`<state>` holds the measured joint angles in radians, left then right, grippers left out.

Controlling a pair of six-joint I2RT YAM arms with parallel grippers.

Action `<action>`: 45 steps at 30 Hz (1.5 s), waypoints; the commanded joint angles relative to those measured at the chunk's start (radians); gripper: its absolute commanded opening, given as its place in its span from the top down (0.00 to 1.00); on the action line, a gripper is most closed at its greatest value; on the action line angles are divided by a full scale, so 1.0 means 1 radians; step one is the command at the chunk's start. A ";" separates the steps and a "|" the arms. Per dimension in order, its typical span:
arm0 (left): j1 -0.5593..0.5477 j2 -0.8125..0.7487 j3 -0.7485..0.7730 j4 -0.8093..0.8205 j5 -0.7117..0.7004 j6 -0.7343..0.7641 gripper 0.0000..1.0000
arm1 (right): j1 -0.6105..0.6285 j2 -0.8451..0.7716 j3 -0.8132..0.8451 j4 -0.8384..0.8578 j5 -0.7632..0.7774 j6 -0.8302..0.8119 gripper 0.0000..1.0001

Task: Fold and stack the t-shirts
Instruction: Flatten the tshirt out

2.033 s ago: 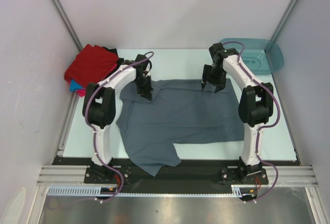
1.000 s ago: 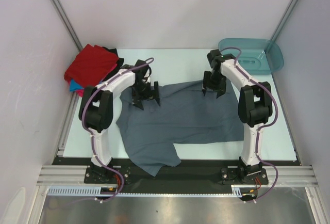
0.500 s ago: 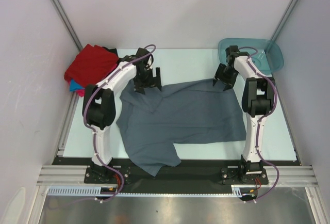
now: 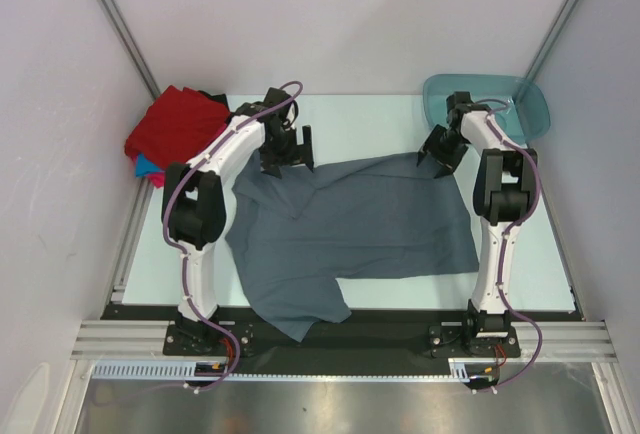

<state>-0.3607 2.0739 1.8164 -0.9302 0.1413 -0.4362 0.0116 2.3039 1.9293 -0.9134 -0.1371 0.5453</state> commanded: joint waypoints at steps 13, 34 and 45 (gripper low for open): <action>-0.004 0.005 0.061 -0.013 -0.020 0.016 0.00 | -0.050 -0.086 -0.087 0.011 0.131 -0.021 0.34; -0.003 0.023 0.064 -0.007 0.009 0.011 0.00 | -0.070 -0.098 -0.095 0.025 0.110 -0.081 0.44; -0.003 0.035 0.073 -0.016 0.014 0.014 0.00 | -0.070 -0.087 -0.099 0.034 0.080 -0.081 0.64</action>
<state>-0.3607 2.1082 1.8416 -0.9455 0.1421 -0.4358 -0.0582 2.2440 1.8317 -0.8883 -0.0437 0.4698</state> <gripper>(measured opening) 0.996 0.378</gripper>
